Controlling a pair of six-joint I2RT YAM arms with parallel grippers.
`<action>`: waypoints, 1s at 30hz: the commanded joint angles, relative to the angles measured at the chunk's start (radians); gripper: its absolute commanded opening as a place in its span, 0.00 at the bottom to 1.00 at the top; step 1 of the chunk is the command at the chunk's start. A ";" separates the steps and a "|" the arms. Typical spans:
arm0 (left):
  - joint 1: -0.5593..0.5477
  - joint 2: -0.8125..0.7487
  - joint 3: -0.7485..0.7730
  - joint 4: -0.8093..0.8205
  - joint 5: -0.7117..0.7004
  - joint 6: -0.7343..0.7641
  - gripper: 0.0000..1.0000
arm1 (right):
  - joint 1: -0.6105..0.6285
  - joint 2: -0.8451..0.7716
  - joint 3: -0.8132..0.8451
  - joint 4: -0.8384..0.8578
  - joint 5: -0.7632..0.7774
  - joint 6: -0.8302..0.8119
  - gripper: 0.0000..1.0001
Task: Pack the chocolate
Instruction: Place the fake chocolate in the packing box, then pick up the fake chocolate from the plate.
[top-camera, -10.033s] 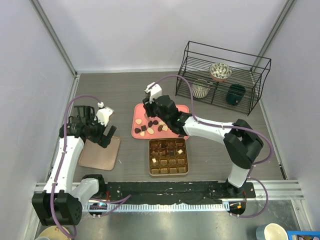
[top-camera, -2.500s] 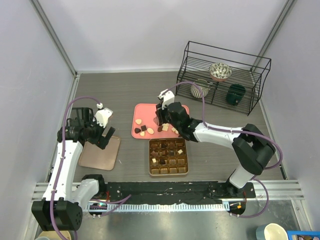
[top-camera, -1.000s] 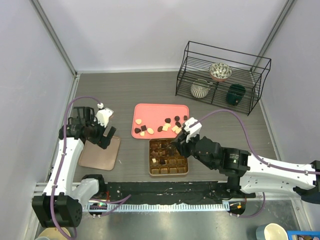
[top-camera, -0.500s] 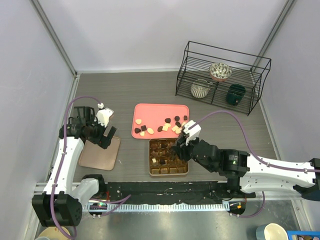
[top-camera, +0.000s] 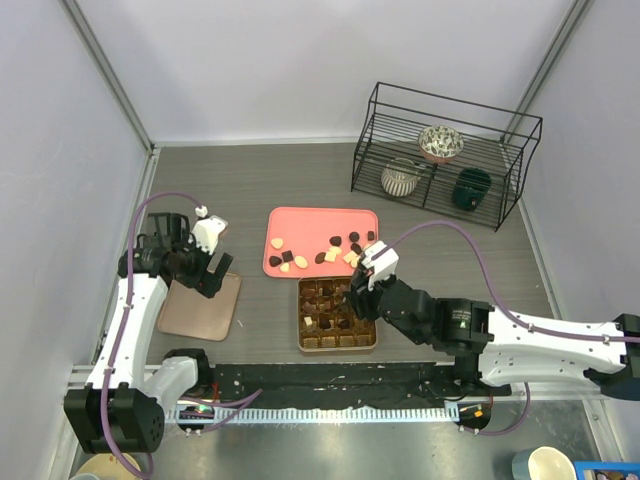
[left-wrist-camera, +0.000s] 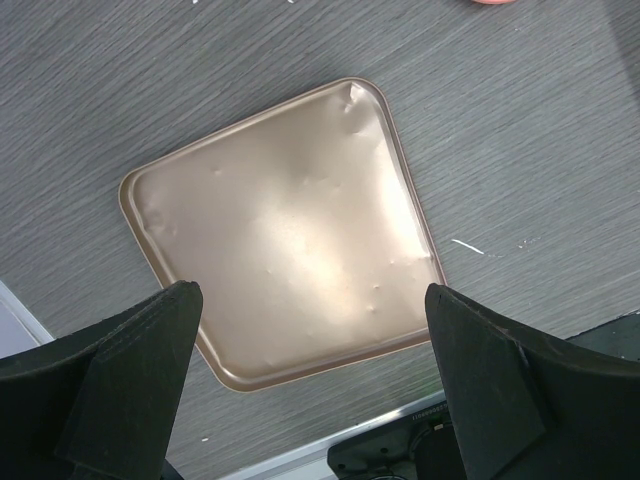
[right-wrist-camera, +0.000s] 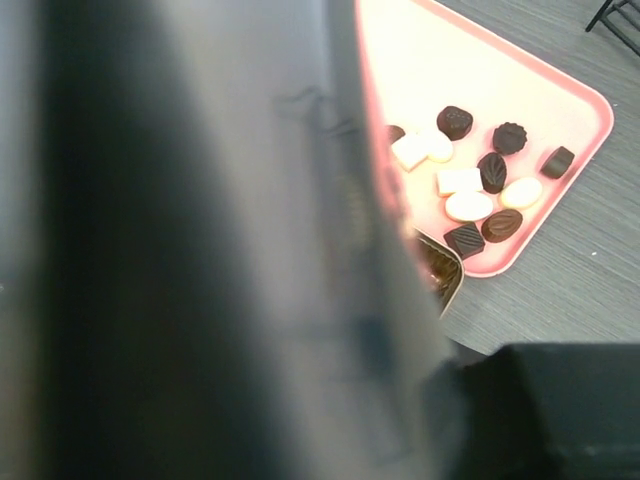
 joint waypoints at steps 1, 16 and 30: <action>0.006 -0.024 0.019 0.010 0.015 0.002 1.00 | 0.005 0.007 0.062 0.082 0.070 -0.061 0.42; 0.006 -0.007 0.038 0.011 0.020 -0.004 1.00 | -0.453 0.415 0.292 0.456 -0.282 -0.278 0.39; 0.006 -0.011 0.044 0.007 0.009 0.007 1.00 | -0.578 0.715 0.344 0.659 -0.318 -0.299 0.45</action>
